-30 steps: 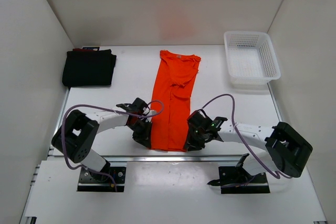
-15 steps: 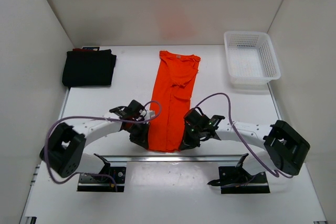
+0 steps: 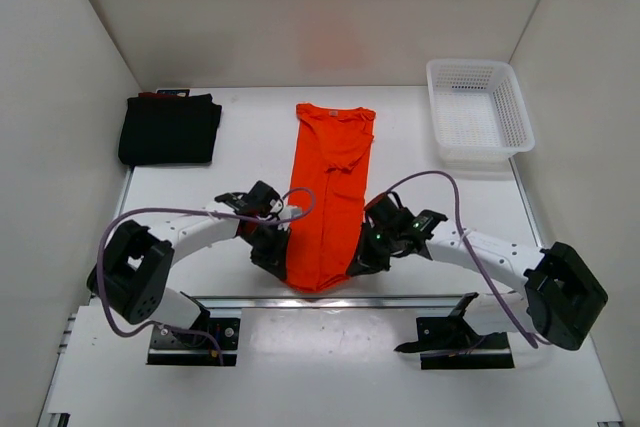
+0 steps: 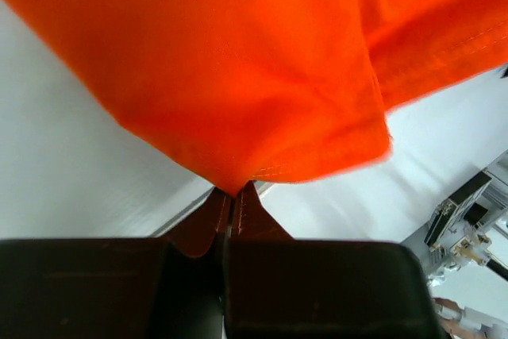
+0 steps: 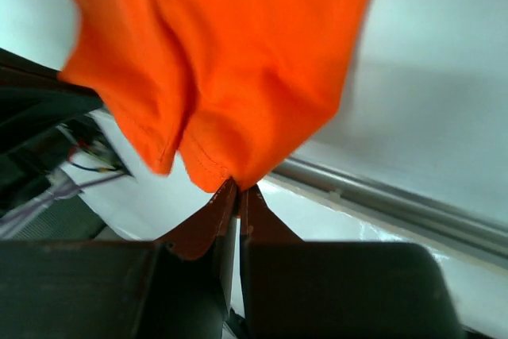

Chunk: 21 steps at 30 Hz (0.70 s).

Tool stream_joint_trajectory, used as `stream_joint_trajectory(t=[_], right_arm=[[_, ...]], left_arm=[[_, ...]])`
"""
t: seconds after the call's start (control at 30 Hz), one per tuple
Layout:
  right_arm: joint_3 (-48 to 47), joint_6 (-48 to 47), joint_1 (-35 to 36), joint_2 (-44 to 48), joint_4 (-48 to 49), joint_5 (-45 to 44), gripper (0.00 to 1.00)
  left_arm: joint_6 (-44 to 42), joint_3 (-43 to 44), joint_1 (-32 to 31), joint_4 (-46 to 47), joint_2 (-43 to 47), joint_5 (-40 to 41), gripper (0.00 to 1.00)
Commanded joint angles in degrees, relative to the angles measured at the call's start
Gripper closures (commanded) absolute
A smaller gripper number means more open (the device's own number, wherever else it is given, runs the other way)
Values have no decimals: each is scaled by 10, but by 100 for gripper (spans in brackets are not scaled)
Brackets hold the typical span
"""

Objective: Fold and stack the t-shirts
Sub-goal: Fold the folded rectangular tshirt in 1/3 of the way

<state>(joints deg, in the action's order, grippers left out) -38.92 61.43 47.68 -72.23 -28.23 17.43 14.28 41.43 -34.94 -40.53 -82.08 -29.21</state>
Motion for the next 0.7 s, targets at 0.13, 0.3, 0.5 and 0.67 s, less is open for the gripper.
stream_joint_trajectory(t=[0.13,0.3,0.5,0.67], right_arm=[[-98,-111,-93,-32,-16,32,100],[-149,-166,-167,-55,-15,46,100],[-257,-239,-252,-144,0,70,100],[-360,-280,-284,-248,-4,77,100]], left_arm=[[-78,153,43,-65,-33,-19,100],[-86,262,104,-92,-101,-33,100],[-76,399,138,-82,-194,-25,100],[-60,479,149,-66,-262,-8,100]])
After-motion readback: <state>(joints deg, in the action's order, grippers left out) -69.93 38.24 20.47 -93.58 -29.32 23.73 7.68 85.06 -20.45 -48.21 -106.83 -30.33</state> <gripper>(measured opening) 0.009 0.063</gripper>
